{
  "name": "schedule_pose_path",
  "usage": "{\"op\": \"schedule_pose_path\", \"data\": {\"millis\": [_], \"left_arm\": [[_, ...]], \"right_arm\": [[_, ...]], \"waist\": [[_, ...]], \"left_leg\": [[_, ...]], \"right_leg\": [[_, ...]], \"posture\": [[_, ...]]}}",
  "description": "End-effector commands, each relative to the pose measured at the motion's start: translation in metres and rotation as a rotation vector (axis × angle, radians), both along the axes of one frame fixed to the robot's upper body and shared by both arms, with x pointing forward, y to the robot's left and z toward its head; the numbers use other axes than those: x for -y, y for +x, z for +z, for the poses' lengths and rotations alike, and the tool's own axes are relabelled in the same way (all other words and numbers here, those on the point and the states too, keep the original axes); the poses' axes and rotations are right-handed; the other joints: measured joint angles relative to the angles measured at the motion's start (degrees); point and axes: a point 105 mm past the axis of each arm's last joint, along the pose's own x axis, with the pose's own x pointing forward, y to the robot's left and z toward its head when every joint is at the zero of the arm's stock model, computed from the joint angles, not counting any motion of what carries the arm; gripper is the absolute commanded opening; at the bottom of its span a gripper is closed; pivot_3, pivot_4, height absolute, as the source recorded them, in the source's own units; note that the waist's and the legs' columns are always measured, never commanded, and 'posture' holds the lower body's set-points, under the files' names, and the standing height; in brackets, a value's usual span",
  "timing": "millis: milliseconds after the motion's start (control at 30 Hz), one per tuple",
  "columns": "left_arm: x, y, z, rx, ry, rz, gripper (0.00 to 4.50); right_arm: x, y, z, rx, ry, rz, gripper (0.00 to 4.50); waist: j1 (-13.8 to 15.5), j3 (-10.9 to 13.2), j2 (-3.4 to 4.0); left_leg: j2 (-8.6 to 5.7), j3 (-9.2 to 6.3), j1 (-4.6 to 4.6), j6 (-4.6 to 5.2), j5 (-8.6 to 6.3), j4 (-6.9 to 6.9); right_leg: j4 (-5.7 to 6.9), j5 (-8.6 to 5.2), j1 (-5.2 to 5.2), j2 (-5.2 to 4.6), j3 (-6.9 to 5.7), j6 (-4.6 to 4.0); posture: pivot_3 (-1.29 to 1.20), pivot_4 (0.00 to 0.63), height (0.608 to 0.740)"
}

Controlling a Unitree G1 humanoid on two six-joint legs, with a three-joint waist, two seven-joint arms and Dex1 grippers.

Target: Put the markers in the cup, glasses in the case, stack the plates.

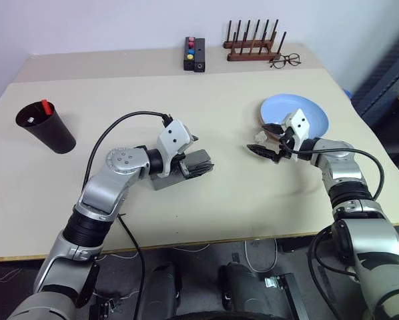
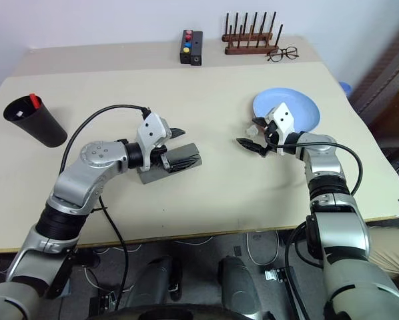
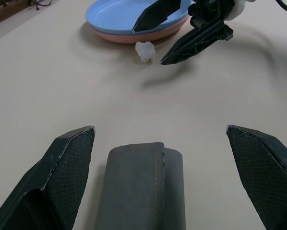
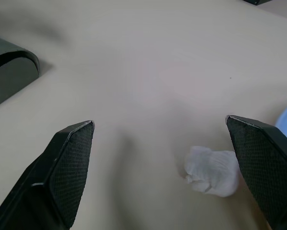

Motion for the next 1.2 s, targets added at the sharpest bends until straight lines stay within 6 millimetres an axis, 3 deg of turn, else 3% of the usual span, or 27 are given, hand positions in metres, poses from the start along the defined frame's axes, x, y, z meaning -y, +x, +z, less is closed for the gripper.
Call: {"op": "schedule_pose_path", "data": {"millis": [33,600,700,933,1200], "left_arm": [[-0.003,-0.003,0.017,0.067,-0.019,0.004,4.5],[-0.011,-0.008,0.019,0.066,-0.019,0.042,4.5],[-0.012,-0.008,0.019,0.065,-0.019,0.044,4.5],[-0.011,-0.008,0.019,0.066,-0.019,0.041,4.5],[-0.009,-0.007,0.017,0.066,-0.017,0.037,4.5]], "right_arm": [[-0.001,0.004,0.006,0.02,-0.004,-0.01,4.48],[0.006,0.017,0.003,0.011,-0.024,-0.101,4.48],[0.006,0.018,0.005,0.014,-0.023,-0.11,3.59],[0.009,0.017,0.004,0.016,-0.033,-0.115,0.04],[0.01,0.016,0.007,0.035,-0.05,-0.102,0.04]], "waist": [[0.03,0.0,0.0],[-0.06,0.0,0.0],[-0.09,0.0,0.0],[-0.11,0.0,0.0],[-0.12,0.0,0.0]], "left_leg": [[0.0,0.0,0.0,0.0,0.0,0.0],[0.0,0.0,0.0,0.0,0.0,0.0],[0.0,0.0,0.0,0.0,0.0,0.0],[0.0,0.0,0.0,0.0,0.0,0.0],[0.0,0.0,0.0,0.0,0.0,0.0]], "right_leg": [[0.0,0.0,0.0,-0.01,0.0,0.0],[0.0,0.0,0.0,-0.01,0.0,0.0],[0.0,0.0,0.0,-0.01,0.0,0.0],[0.0,0.0,0.0,0.0,0.0,0.0],[0.0,0.0,0.0,-0.01,0.0,0.0]], "posture": [[0.0,0.15,0.74],[0.0,0.15,0.74],[0.0,0.15,0.74],[0.0,0.15,0.74],[0.0,0.15,0.74]]}}
